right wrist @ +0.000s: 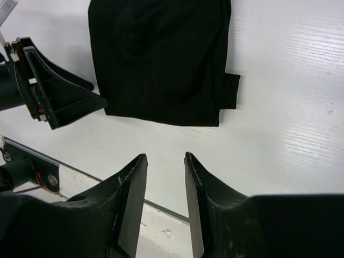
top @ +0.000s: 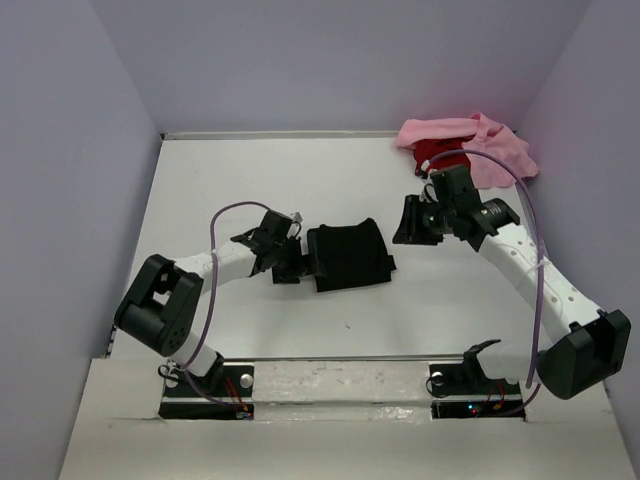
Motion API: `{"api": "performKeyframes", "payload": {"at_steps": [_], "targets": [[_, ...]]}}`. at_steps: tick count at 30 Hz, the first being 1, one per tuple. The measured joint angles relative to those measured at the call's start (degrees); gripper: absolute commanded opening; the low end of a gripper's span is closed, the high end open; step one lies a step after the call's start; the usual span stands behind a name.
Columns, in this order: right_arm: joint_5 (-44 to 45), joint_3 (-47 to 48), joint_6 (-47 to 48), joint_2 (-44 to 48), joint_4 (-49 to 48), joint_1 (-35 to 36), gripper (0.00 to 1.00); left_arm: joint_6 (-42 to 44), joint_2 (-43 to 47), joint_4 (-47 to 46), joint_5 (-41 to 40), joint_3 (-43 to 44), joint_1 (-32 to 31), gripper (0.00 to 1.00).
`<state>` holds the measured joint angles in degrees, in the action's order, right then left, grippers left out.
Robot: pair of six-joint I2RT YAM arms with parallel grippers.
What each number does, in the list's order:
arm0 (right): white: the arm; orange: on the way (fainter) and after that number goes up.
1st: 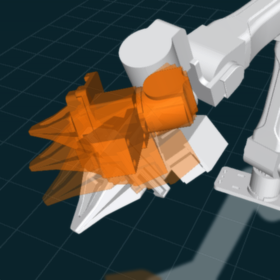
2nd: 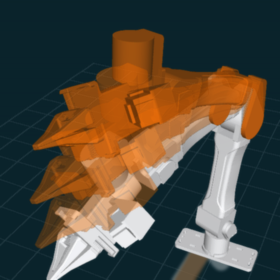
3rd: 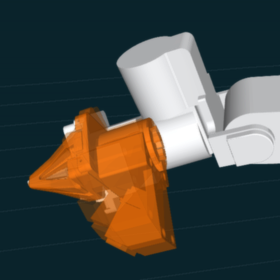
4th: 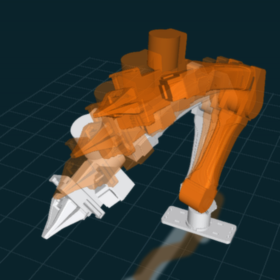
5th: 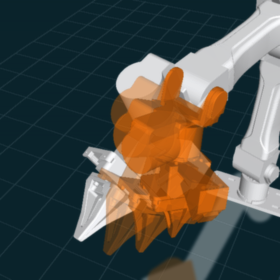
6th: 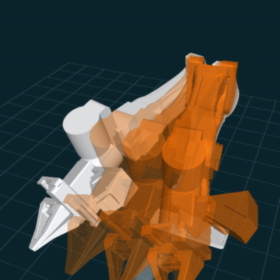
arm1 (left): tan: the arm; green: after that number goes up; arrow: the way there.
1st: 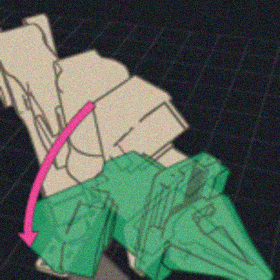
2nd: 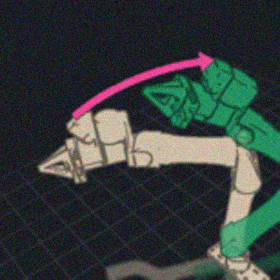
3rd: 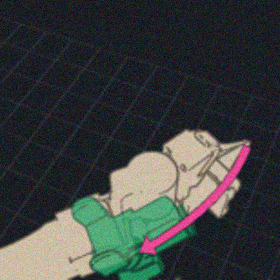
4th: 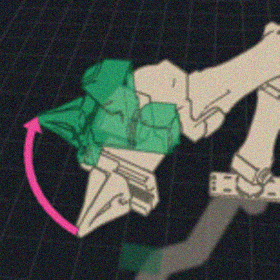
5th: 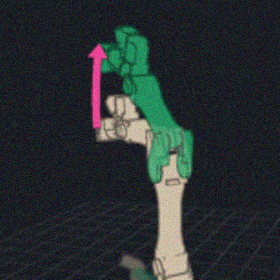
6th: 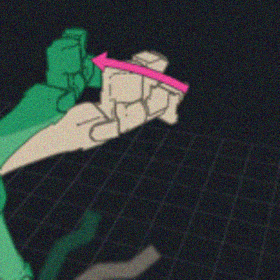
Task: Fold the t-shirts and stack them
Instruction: Neatly place the folded tshirt to the corner
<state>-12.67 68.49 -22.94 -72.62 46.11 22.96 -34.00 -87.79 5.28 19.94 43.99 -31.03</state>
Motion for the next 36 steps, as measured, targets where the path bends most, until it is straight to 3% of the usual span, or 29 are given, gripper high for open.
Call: {"api": "performKeyframes", "payload": {"at_steps": [9, 13, 17, 22, 23, 24, 26, 36], "targets": [[0.04, -1.01, -0.85, 1.31, 0.81, 0.00, 0.40, -2.45, -6.16, -10.58, 4.04, 2.45, 0.02, 0.98], [0.02, -1.11, -1.29, 1.46, 1.05, 0.00, 0.40, -2.45, -8.74, -12.66, 4.63, 4.11, 0.02, 0.83], [0.00, -1.62, -1.57, 1.90, 1.03, 0.00, 0.40, -2.23, -11.87, -13.99, 5.31, 6.36, 0.13, 0.75], [0.02, -2.29, -1.99, 2.12, 1.07, 0.00, 0.40, -1.64, -14.49, -15.04, 5.35, 7.72, 0.24, 0.41], [0.00, -2.45, -2.03, 2.14, 1.09, 0.00, 0.40, -1.36, -15.21, -15.04, 5.35, 8.13, 0.37, 0.32], [0.00, -2.71, -2.14, 2.21, 1.09, 0.00, 0.40, -1.40, -15.67, -15.04, 5.22, 8.37, 0.39, 0.13], [0.02, -2.89, -2.21, 2.23, 1.16, 0.00, 0.40, -1.27, -16.85, -14.67, 5.92, 9.09, 0.48, 0.00], [-0.07, -3.98, -2.54, 2.49, 1.03, 0.00, 0.40, 0.20, -22.03, -10.64, 5.40, 17.38, 2.86, 0.00]]}}
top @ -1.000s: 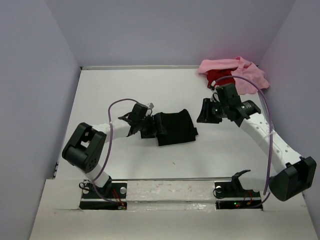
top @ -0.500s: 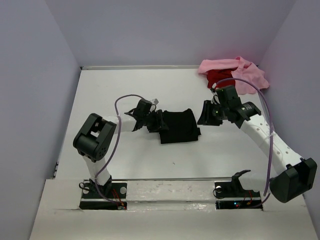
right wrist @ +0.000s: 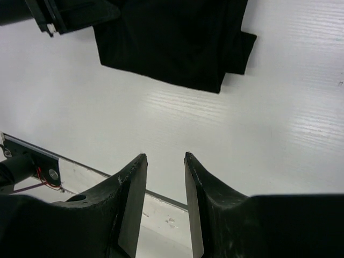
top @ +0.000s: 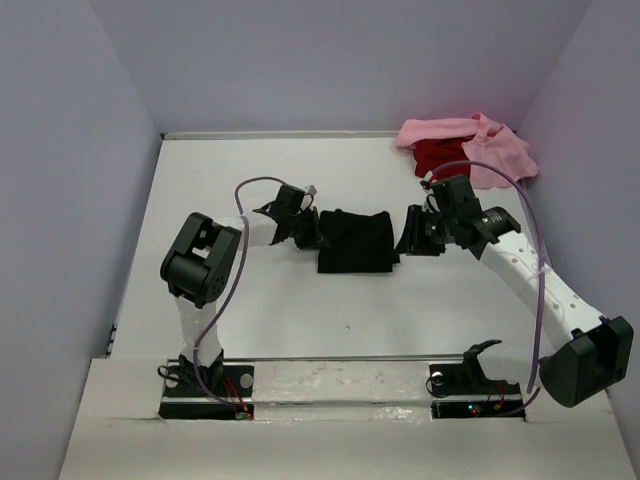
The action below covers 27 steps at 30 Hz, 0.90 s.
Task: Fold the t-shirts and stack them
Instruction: Neatly place the folded tshirt to the corner
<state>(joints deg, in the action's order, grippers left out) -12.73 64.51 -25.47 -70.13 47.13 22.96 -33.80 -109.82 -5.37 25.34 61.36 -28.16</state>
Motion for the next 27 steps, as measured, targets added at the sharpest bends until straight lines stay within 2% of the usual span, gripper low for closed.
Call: {"api": "performKeyframes", "payload": {"at_steps": [13, 21, 27], "targets": [[-1.27, -1.68, -0.26, 2.58, 0.02, 0.00, 0.40, 4.87, -6.01, 7.43, -1.29, 11.69, 17.16, 0.00], [-1.90, -1.68, -0.24, 2.60, 0.04, 0.00, 0.40, 4.81, -7.74, 12.35, -3.19, 16.50, 20.81, 0.00], [-2.56, -1.68, -0.24, 2.60, 0.07, 0.00, 0.40, 1.31, -10.80, 15.08, -4.00, 22.27, 26.91, 0.00]]}}
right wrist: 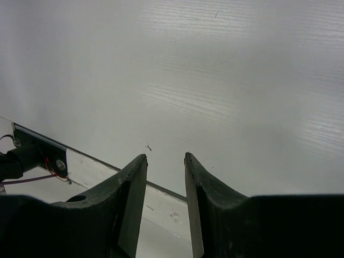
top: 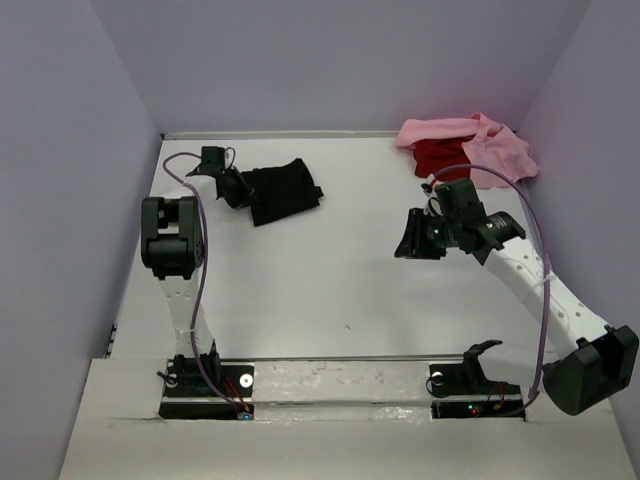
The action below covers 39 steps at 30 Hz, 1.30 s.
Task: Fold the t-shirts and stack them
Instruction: Neatly place the folded tshirt to the corner
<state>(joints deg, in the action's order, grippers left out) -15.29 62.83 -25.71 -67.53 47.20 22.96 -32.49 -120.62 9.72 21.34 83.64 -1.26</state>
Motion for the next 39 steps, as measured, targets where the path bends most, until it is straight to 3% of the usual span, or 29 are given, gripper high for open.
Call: {"api": "performKeyframes", "payload": {"at_steps": [9, 20, 30, 39], "targets": [[-0.20, 0.00, 0.00, 0.00, 0.50, 0.00, 0.40, -8.17, -4.26, 1.95, -2.67, 9.57, 9.55, 0.00], [-0.17, 0.00, 0.02, 0.00, 1.75, 0.00, 0.40, -18.34, -9.70, 2.64, -4.68, 17.55, 13.84, 0.00], [-0.17, 0.24, 0.46, 0.00, 3.80, 0.00, 0.40, -26.69, -10.05, 1.44, -8.52, 16.46, 15.26, 0.00], [-0.17, 1.42, 1.38, 0.00, 6.36, 0.00, 0.40, -36.09, -7.06, -0.37, -10.25, 9.60, 20.52, 0.00]]}}
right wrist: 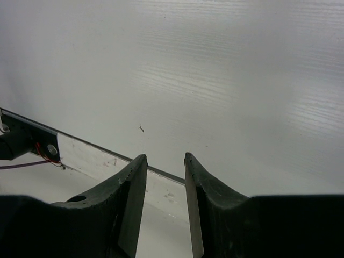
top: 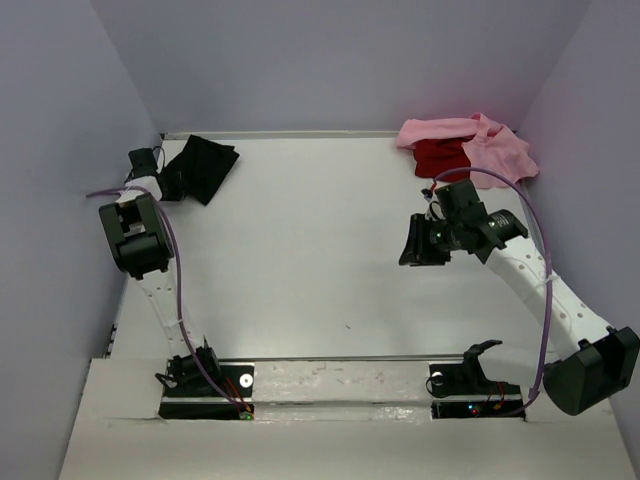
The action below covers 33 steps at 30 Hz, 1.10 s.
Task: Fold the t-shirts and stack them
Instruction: Neatly place the folded tshirt to the corner
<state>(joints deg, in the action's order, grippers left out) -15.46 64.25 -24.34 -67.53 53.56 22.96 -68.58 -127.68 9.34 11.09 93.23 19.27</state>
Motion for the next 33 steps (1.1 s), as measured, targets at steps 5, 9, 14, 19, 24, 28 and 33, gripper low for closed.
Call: {"api": "performKeyframes", "payload": {"at_steps": [5, 9, 14, 19, 24, 28, 33], "targets": [[-0.17, 1.25, 0.74, -0.15, 0.74, 0.00, 0.40, -1.22, 0.13, 5.18, -0.70, 3.08, 1.73, 0.00], [-0.61, 2.25, 1.36, -1.16, 1.53, 0.00, 0.40, -2.71, 0.13, 6.67, 0.02, 4.63, 2.27, 0.00], [-0.94, 4.48, 2.10, -2.43, 3.34, 0.00, 0.40, -5.27, 0.13, 5.70, 0.90, 4.66, 2.69, 0.00], [-0.94, 6.36, 2.60, -2.47, 5.18, 0.00, 0.40, -8.59, -1.11, 6.32, 1.09, 7.43, 2.99, 0.14], [-1.36, 6.54, 2.45, -2.47, 6.32, 0.00, 0.40, -10.27, -5.88, 12.83, 1.53, 17.55, 3.06, 0.69], [-1.84, 6.54, 2.05, -2.51, 6.14, 0.00, 0.40, -9.27, -6.16, 13.20, 1.70, 17.81, 3.06, 0.94], [-2.32, 6.54, 2.05, -3.39, 6.01, 0.00, 0.40, -7.96, -6.14, 13.33, 1.95, 17.44, 3.06, 0.99]]}}
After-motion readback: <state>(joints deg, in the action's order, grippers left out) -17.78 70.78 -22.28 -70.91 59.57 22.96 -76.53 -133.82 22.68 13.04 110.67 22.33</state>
